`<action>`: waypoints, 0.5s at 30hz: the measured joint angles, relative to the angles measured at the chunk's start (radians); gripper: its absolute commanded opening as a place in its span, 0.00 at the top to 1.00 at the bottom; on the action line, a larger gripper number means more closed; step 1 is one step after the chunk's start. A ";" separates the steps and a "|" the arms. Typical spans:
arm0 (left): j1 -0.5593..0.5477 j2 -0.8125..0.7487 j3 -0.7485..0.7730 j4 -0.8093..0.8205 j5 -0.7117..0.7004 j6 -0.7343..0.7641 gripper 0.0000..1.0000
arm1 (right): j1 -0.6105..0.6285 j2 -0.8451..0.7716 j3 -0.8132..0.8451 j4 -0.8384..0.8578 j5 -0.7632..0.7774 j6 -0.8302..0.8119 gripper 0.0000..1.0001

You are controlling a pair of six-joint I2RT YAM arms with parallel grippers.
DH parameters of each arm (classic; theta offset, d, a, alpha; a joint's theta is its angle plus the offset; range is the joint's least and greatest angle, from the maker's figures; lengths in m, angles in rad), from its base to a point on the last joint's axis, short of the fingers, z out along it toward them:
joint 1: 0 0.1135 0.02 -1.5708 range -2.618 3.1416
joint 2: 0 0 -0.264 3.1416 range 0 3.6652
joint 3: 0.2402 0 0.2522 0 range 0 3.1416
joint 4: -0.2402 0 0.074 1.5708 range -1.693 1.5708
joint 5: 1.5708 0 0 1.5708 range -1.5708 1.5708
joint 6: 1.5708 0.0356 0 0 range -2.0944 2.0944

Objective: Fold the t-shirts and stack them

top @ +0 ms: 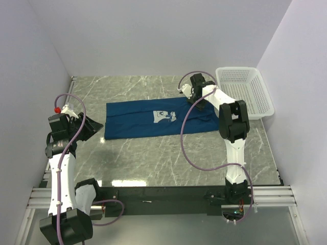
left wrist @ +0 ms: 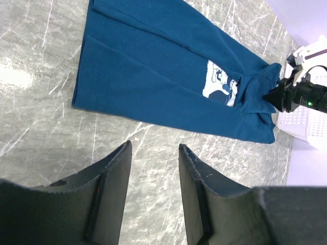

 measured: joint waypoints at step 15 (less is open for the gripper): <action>0.000 0.004 0.000 0.000 0.000 0.000 0.53 | -0.015 0.011 0.071 -0.079 -0.057 -0.003 0.46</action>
